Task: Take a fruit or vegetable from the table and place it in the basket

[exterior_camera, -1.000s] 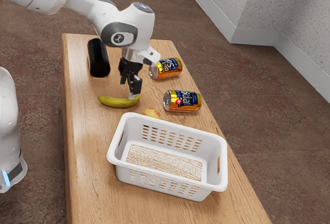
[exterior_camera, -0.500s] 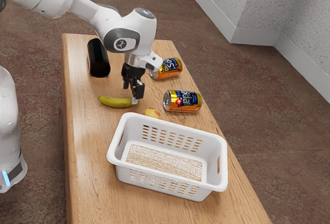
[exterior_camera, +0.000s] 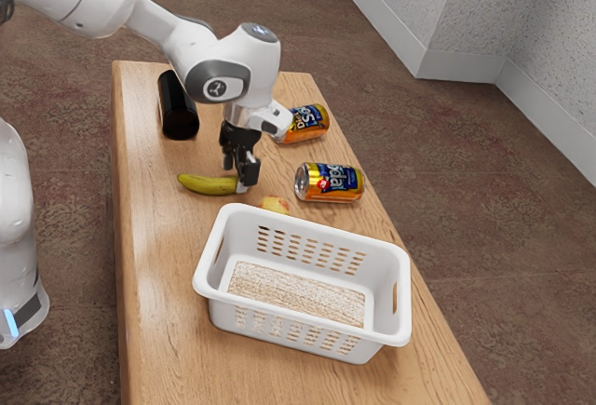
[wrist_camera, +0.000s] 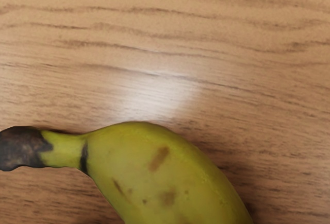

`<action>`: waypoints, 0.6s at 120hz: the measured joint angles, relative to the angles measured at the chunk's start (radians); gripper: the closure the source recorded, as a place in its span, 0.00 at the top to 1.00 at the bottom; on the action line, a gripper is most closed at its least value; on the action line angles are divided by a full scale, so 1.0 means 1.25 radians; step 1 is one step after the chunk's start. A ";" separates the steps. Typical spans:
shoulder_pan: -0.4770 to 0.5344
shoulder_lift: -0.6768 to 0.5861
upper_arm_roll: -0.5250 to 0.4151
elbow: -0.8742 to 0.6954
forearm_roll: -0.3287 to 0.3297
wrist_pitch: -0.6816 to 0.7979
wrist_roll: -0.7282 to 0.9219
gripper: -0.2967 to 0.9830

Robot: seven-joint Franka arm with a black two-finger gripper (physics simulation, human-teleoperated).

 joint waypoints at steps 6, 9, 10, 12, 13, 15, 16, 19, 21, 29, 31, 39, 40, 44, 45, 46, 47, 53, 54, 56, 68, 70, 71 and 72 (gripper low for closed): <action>0.000 -0.001 -0.001 -0.001 0.000 0.003 0.000 0.53; 0.000 -0.002 -0.001 -0.001 0.001 0.005 0.001 0.50; 0.000 -0.002 -0.001 -0.002 0.001 0.006 0.001 0.49; 0.000 -0.002 -0.001 -0.002 0.001 0.007 0.001 0.47; 0.000 -0.002 -0.001 -0.002 0.002 0.008 0.001 0.46; 0.000 -0.002 -0.001 -0.002 0.002 0.009 0.001 0.45; 0.000 -0.002 -0.001 -0.002 0.002 0.010 0.001 0.44; 0.000 -0.002 0.000 -0.003 0.002 0.012 0.002 0.41; 0.000 -0.002 0.000 -0.003 0.002 0.013 0.002 0.40; 0.000 -0.005 0.000 -0.003 0.003 0.015 0.003 0.38; 0.000 -0.008 0.000 -0.003 0.003 0.015 0.003 0.37; 0.001 -0.036 0.001 0.000 0.006 0.007 0.004 0.37; 0.000 -0.040 0.001 0.001 0.007 0.006 0.004 0.37; 0.001 -0.059 0.001 0.004 0.011 -0.002 0.004 0.37; 0.000 -0.065 0.001 0.005 0.012 -0.005 0.004 0.37; 0.000 -0.069 0.001 0.006 0.012 -0.007 0.004 0.37; 0.000 -0.075 0.000 0.008 0.013 -0.010 0.004 0.37; 0.000 -0.109 -0.003 0.027 0.018 -0.032 0.005 0.36; 0.000 -0.113 -0.004 0.031 0.019 -0.037 0.005 0.37; 0.000 -0.122 -0.005 0.042 0.022 -0.046 0.005 0.37; 0.000 -0.156 -0.017 0.143 0.036 -0.115 0.006 0.37; 0.000 -0.158 -0.026 0.160 0.038 -0.128 0.006 0.37; 0.000 -0.159 -0.031 0.169 0.039 -0.134 0.006 0.37; 0.000 -0.159 -0.035 0.176 0.039 -0.140 0.006 0.37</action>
